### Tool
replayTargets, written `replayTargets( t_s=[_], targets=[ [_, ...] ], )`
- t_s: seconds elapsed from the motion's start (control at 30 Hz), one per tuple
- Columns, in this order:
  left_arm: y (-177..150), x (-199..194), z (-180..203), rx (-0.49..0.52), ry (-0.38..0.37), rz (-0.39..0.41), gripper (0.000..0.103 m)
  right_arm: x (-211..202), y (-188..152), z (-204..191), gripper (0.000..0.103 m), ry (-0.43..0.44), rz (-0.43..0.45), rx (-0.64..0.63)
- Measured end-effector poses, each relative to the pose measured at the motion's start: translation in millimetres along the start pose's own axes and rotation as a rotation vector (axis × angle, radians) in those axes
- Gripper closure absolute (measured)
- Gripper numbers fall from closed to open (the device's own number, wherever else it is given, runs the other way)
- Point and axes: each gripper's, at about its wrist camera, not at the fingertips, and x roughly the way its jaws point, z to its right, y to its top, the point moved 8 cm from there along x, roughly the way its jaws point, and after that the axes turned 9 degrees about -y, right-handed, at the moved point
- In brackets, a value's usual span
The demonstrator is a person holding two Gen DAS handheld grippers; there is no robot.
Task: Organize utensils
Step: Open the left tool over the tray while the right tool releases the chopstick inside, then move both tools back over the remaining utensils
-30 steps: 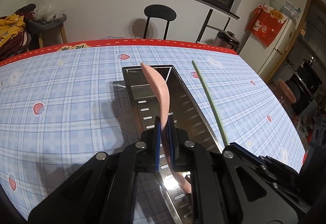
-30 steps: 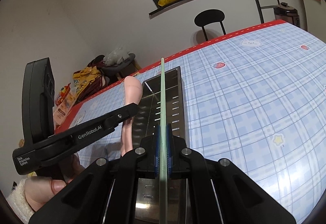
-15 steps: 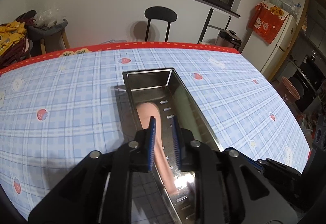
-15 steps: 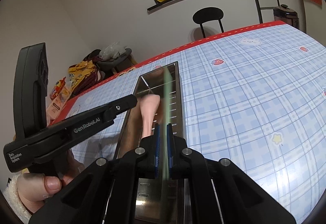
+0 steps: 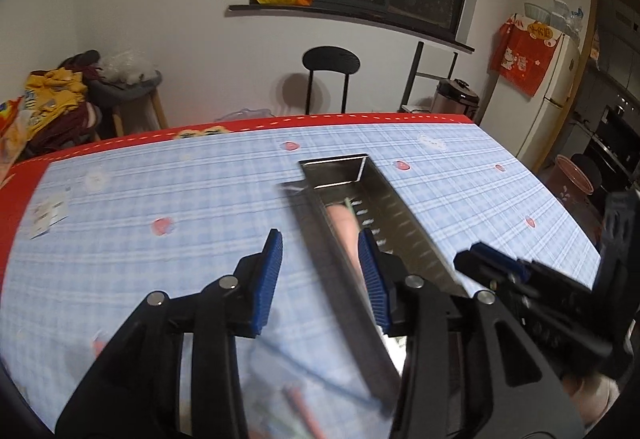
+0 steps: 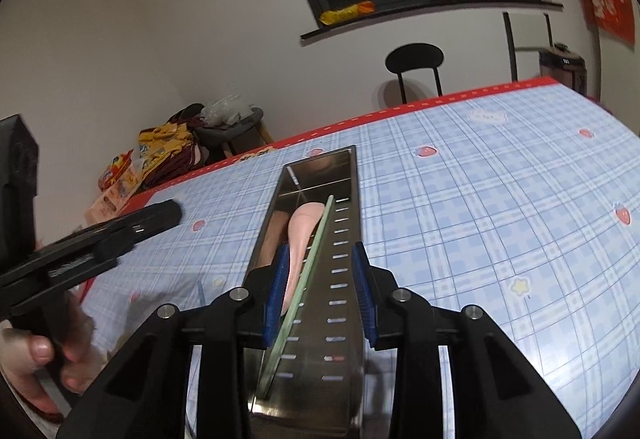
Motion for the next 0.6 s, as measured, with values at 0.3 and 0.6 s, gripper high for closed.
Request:
replayTargets(
  t_s=[0.3,0.6],
  targets=[
    [-78.9,-97.2,-39.8,-0.069,0.048,0.028,0.061,-28.4,-18.6,-49.3,0.071,0.117,0.011,-0.132],
    [-158.3,-153.4,-63.8,-0.112,0.082,0.045,0.061,-50.9,-56.4,-85.0,0.071,0.222,-0.063,-0.189]
  ],
)
